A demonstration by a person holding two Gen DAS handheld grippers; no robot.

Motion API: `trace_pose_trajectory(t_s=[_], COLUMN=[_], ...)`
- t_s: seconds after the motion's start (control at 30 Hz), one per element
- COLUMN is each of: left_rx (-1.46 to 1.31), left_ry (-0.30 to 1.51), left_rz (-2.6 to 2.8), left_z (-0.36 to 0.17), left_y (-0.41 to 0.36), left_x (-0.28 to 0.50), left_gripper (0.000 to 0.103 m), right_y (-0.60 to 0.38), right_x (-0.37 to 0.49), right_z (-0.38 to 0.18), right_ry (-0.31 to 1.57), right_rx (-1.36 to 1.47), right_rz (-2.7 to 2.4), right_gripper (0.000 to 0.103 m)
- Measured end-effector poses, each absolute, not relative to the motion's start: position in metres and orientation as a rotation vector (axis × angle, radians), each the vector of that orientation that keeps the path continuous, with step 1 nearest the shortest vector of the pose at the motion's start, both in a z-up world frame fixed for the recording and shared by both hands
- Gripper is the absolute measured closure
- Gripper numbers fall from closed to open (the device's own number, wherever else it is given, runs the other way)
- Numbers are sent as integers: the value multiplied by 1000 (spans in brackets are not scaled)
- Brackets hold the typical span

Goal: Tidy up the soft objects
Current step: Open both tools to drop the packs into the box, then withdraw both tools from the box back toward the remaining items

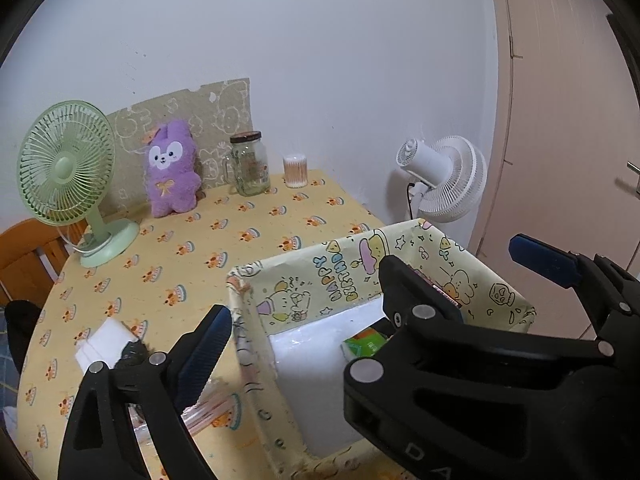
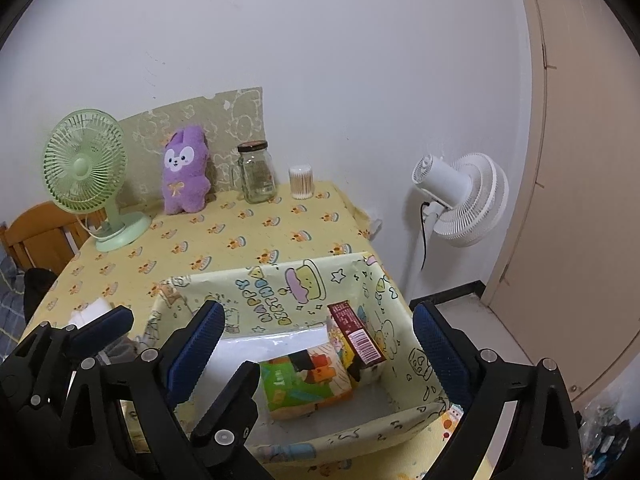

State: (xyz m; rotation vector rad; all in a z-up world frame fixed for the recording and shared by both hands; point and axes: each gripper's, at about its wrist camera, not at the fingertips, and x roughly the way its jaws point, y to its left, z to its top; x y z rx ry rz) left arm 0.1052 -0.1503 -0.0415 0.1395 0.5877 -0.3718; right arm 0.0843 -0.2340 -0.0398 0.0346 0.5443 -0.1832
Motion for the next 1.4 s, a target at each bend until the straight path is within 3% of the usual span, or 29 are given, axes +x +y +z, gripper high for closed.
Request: trace_pose_trajectory(t_s=[1.4], left_rx=[99], left_ry=[482], left_rz=[-250], left_z=[-20], left_y=[-54], left_x=[45], left_gripper=[7], right_y=[-138], right_x=[33], right_z=[-20], right_ry=[459], right_rx=[7], right_rz=[-67], right_gripper=[6])
